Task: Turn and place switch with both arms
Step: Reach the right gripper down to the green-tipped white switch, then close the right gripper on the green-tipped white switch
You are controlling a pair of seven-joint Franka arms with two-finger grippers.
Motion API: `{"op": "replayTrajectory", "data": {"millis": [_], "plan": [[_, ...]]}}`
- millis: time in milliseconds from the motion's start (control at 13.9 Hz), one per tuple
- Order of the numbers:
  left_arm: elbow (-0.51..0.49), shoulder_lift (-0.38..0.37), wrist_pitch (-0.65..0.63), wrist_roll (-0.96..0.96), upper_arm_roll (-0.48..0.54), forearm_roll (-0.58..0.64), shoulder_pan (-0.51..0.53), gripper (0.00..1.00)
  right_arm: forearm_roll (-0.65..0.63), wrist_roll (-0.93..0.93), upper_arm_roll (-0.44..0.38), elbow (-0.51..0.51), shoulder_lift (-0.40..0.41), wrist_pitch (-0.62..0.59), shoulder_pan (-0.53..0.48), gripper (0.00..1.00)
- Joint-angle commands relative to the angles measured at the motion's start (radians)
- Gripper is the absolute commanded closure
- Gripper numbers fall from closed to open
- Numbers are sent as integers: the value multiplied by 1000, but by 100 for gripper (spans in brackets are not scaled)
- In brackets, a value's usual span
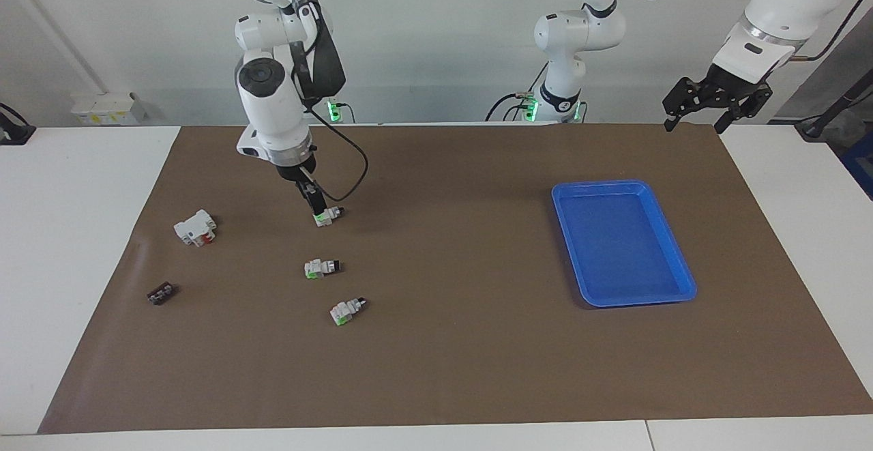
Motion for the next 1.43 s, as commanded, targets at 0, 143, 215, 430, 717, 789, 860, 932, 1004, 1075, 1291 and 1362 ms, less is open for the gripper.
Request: {"op": "replayTrajectory", "data": {"millis": [0, 143, 215, 430, 717, 789, 860, 932, 1004, 1075, 1291, 1362], "plan": [[-27, -27, -7, 3, -7, -9, 13, 0, 91, 17, -4, -67, 0, 66, -22, 0], [-27, -27, -7, 3, -7, -9, 13, 0, 102, 9, -4, -94, 11, 106, -22, 0], [-27, -27, -7, 3, -7, -9, 13, 0, 103, 6, -4, -114, 10, 127, -21, 0], [-27, -27, -7, 3, -7, -9, 13, 0, 103, 6, -4, -193, 10, 235, -16, 0], [-26, -27, -7, 3, -7, -9, 13, 0, 178, -5, -4, -240, 25, 298, -12, 0], [-27, -27, -7, 3, -7, -9, 13, 0, 189, -23, -4, -259, 28, 342, -12, 0], [-27, -27, -7, 3, -7, -9, 13, 0, 189, -36, -4, -265, 33, 361, -13, 3], [-27, -27, -7, 3, -7, -9, 13, 0, 189, -39, -4, -263, 34, 359, -13, 48], [-27, -27, -7, 3, -7, -9, 13, 0, 189, -54, -4, -262, 34, 359, -22, 86], [-26, -27, -7, 3, -7, -9, 13, 0, 191, -92, -4, -260, 36, 355, -30, 100], [-27, -27, -7, 3, -7, -9, 13, 0, 228, -138, -3, -218, 48, 303, -29, 100], [-26, -27, -7, 3, -7, -9, 13, 0, 282, -126, -3, -158, 59, 243, 0, 100]]}}
